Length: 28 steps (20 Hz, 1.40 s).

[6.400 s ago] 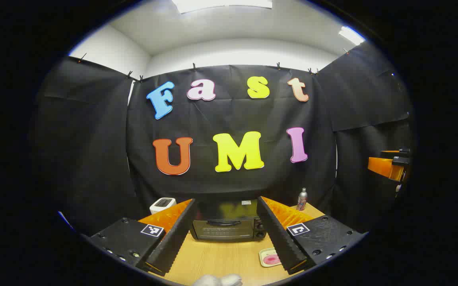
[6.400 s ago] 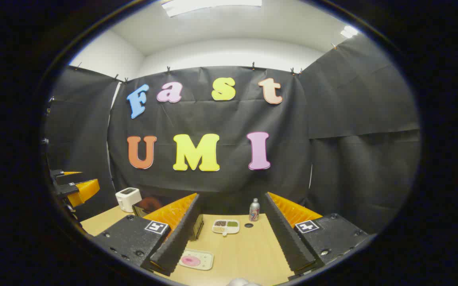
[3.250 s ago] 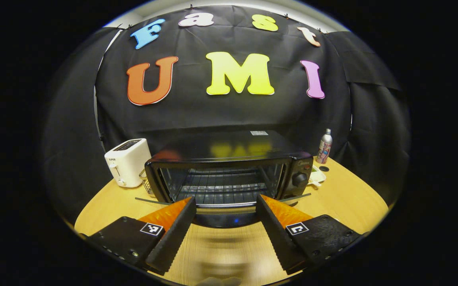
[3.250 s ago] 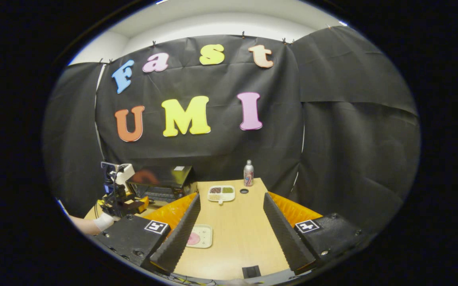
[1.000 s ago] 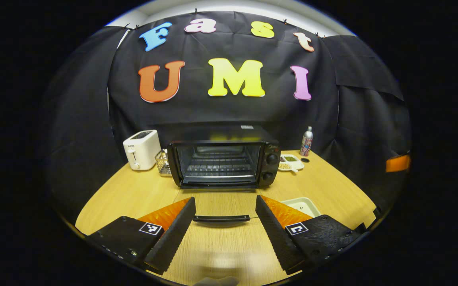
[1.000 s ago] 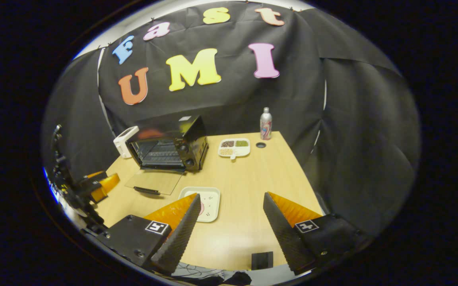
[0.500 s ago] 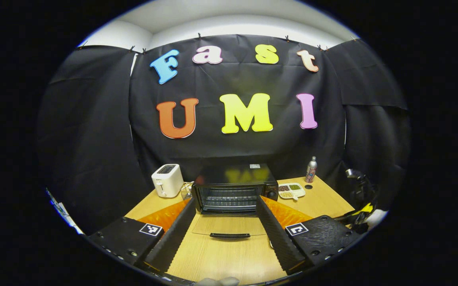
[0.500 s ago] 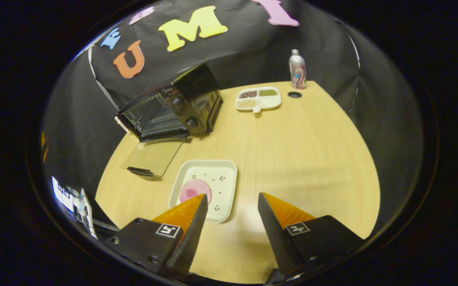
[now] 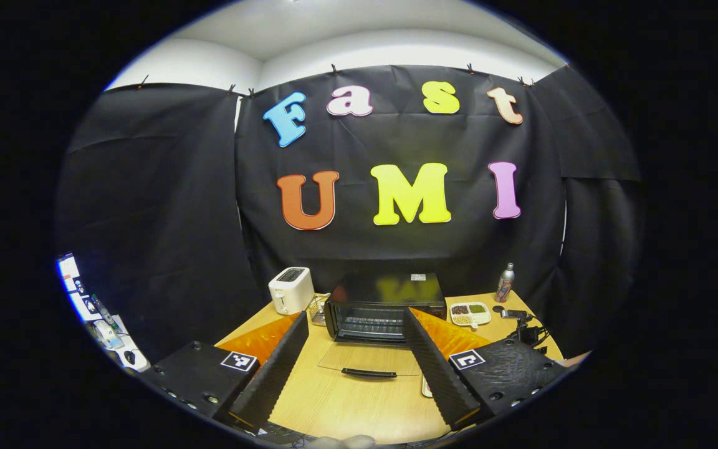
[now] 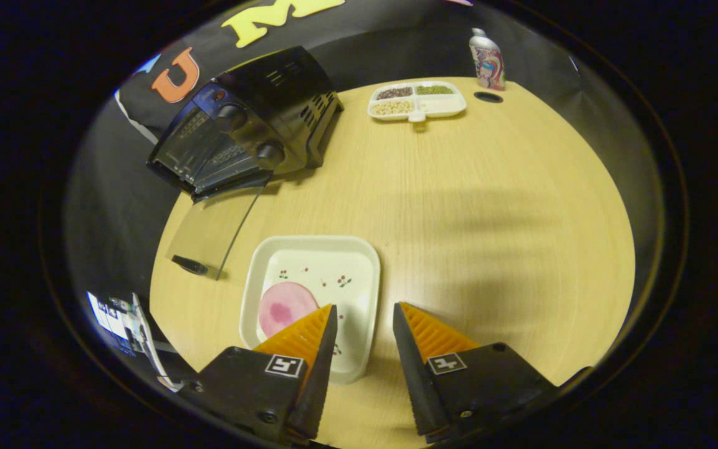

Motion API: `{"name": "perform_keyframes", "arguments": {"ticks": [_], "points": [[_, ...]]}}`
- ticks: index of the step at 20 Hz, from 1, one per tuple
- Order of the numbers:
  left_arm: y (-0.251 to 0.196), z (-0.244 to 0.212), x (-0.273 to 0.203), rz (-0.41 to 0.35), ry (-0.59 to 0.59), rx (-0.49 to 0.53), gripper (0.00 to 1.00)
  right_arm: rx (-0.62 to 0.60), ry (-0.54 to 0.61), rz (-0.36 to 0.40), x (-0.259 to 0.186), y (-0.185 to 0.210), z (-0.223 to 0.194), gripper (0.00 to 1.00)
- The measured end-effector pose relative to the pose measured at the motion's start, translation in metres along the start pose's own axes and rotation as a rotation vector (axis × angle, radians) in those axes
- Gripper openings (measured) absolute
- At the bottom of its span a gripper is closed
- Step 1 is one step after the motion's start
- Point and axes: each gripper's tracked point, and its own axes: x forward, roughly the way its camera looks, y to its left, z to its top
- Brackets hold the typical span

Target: Open the electric oven with the left hand, put the food in, and close the electric oven.

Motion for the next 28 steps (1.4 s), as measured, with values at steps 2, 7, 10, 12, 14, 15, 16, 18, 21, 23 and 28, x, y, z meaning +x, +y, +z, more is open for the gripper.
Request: {"name": "perform_keyframes", "arguments": {"ticks": [2, 7, 10, 12, 14, 15, 16, 18, 21, 23, 28], "points": [[0.005, -0.002, -0.003, 0.032, 0.007, -0.017, 0.96, -0.003, 0.038, -0.008, 0.003, -0.001, -0.003, 0.43], [0.005, -0.003, -0.007, 0.075, 0.018, -0.027, 0.96, 0.009, 0.064, -0.045, 0.006, -0.011, 0.001, 0.01], [-0.002, -0.003, -0.003, 0.077, 0.016, -0.042, 0.96, 0.026, 0.071, 0.02, 0.007, -0.01, 0.003, 0.01], [-0.006, -0.003, -0.001, 0.073, 0.017, -0.044, 0.96, 0.041, 0.069, 0.068, 0.005, -0.01, 0.004, 0.01], [-0.008, -0.003, 0.0, 0.07, 0.018, -0.042, 0.96, 0.094, 0.083, 0.121, 0.005, -0.009, 0.003, 0.01], [-0.011, -0.003, 0.002, 0.068, 0.019, -0.041, 0.96, 0.129, 0.086, 0.157, 0.003, -0.007, 0.004, 0.04], [-0.012, -0.002, 0.003, 0.064, 0.019, -0.037, 0.96, 0.156, 0.088, 0.192, 0.001, -0.005, 0.005, 0.04], [-0.014, 0.0, 0.007, 0.056, 0.017, -0.035, 0.96, 0.165, 0.072, 0.232, -0.004, -0.004, 0.007, 0.01], [-0.012, 0.004, 0.014, 0.045, 0.014, -0.033, 0.96, 0.182, 0.032, 0.259, -0.014, -0.003, 0.014, 0.01], [-0.011, 0.007, 0.019, 0.038, 0.005, -0.031, 0.96, 0.22, -0.008, 0.261, -0.024, -0.002, 0.024, 0.04], [-0.004, 0.014, 0.029, 0.004, -0.029, -0.012, 0.96, 0.309, -0.113, 0.276, -0.059, 0.012, 0.051, 0.04]]}}
